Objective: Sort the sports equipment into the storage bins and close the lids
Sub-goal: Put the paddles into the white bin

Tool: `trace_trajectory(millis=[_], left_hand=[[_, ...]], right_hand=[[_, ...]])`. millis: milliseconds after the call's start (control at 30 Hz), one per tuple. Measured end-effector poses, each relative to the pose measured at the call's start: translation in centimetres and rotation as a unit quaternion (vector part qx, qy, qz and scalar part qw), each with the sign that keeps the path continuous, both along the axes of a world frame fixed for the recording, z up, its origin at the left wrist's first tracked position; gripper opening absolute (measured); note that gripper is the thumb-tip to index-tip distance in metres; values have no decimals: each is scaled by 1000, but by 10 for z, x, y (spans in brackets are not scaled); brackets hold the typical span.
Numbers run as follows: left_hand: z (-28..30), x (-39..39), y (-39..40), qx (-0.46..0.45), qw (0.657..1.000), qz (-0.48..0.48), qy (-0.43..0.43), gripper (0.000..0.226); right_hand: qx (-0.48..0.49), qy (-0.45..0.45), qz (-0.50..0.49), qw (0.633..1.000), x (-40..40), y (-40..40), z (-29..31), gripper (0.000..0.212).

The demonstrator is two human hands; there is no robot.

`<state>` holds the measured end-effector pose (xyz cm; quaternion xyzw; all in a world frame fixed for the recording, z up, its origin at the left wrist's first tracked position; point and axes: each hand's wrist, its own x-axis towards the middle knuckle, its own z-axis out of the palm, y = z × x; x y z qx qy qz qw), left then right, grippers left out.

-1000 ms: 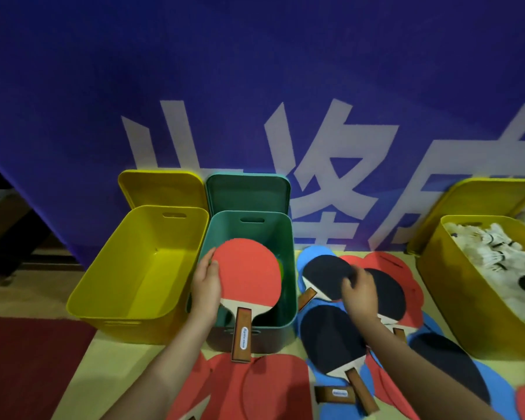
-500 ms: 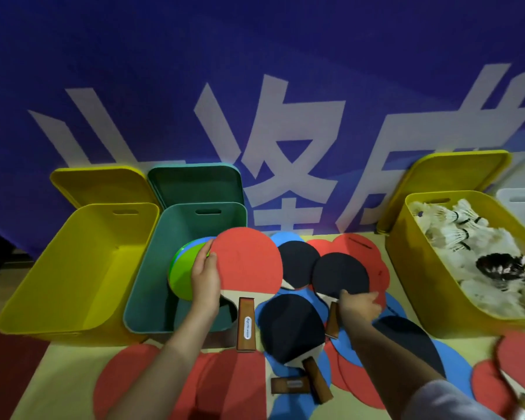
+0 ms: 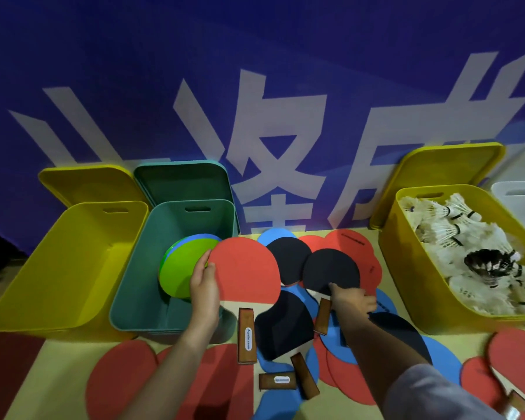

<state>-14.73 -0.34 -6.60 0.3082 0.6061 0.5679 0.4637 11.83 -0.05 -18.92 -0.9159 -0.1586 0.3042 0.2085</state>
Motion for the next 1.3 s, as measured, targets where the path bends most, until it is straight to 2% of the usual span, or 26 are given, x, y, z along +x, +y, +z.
trace_trajectory(millis=[100, 267, 333, 433, 500, 600, 700, 833, 967, 1067, 1167, 1300], left_hand=[[1, -7, -6, 2, 1000, -13, 6, 36], [-8, -11, -13, -6, 999, -28, 14, 33], [-12, -12, -15, -8, 1000, -25, 14, 33], [-16, -12, -13, -9, 999, -26, 20, 33], [-16, -11, -11, -8, 999, -27, 24, 33], [-16, -11, -13, 3, 999, -26, 29, 32], [-12, -9, -16, 10, 999, -32, 26, 32], [-5, -10, -18, 15, 999, -42, 16, 33], [11, -12, -18, 33, 999, -42, -8, 30], [30, -1, -16, 49, 996, -57, -51, 31], [43, 23, -17, 58, 989, -99, -90, 32], [53, 66, -29, 51, 981, -163, -98, 32]], right_hand=[[-8, 7, 12, 1000, 7, -4, -7, 84], [49, -32, 22, 998, 21, -5, -2, 65], [139, -26, 23, 990, 20, -5, 5, 54], [325, 76, 66, 941, 7, -9, 18, 41], [356, 30, 154, 921, -3, -10, 23, 49], [307, -51, 319, 895, -18, -6, 23, 77], [249, -94, 380, 886, -26, 5, 28, 79], [296, -11, 260, 919, -28, 11, 46, 72], [383, 32, 176, 906, -15, -15, 80, 56], [428, 40, 133, 893, -1, -39, 109, 44], [452, 19, 115, 884, 17, -65, 130, 43], [475, -14, 56, 878, 55, -96, 150, 43]])
